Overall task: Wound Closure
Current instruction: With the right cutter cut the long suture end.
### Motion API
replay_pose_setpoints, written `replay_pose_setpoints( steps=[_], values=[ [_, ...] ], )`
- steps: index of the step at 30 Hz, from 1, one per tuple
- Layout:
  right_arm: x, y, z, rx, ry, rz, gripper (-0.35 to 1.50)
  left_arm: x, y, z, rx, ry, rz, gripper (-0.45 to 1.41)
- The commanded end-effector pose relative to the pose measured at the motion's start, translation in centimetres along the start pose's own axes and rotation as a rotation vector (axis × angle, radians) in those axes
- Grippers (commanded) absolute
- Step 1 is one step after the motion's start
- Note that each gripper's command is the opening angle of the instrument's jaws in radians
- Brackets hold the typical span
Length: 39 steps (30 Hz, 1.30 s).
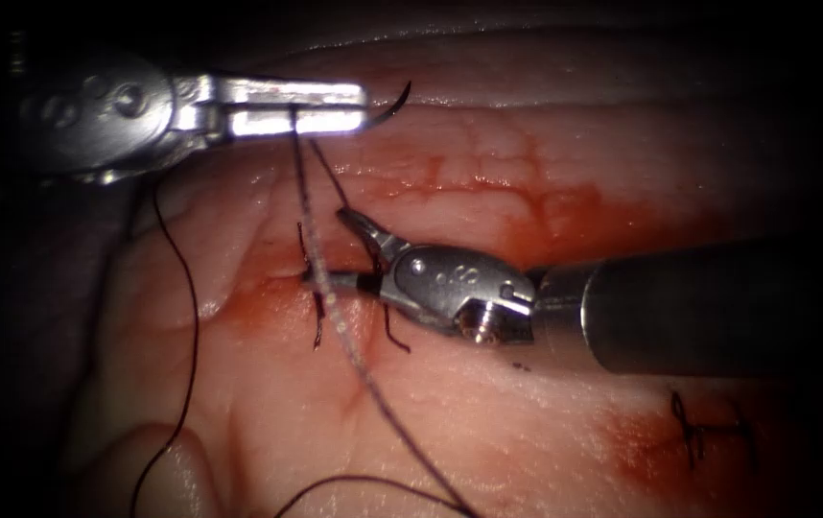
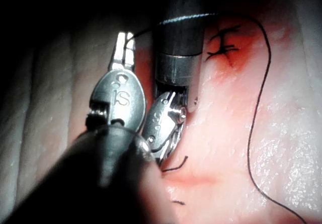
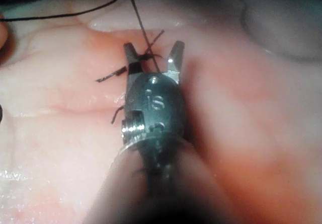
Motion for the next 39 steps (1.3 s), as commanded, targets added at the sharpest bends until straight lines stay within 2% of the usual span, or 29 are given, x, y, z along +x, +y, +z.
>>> replay_pose_setpoints(
  steps=[1,21,23,26,28,29,37,39],
  values=[
    [-0.04,-0.05,0.07,0.0,0.0,0.002,1.31,-0.04,-0.01,0.06,0.002,0.001,0.002,-0.45],
    [-0.12,-0.08,0.24,-0.018,-0.008,-0.012,1.26,0.03,0.08,0.1,-0.007,0.003,0.009,-0.45],
    [-0.13,-0.07,0.25,-0.018,-0.01,-0.018,1.15,0.04,0.1,0.11,-0.01,0.001,0.009,-0.45],
    [-0.12,-0.05,0.24,-0.016,-0.011,-0.017,0.66,0.04,0.12,0.12,-0.012,0.0,0.011,-0.45],
    [-0.1,-0.04,0.21,-0.013,-0.012,-0.015,-0.21,0.04,0.13,0.12,-0.015,-0.002,0.012,-0.45],
    [-0.09,-0.04,0.2,-0.02,-0.015,-0.013,-0.35,0.04,0.14,0.12,-0.015,-0.002,0.013,-0.45],
    [0.09,-0.04,0.04,-0.046,0.007,0.036,-0.35,-0.01,0.2,0.17,-0.021,-0.003,0.022,-0.45],
    [0.11,-0.02,-0.01,-0.042,0.007,-0.01,-0.35,-0.01,0.2,0.17,-0.021,-0.003,0.022,-0.45]
  ],
)
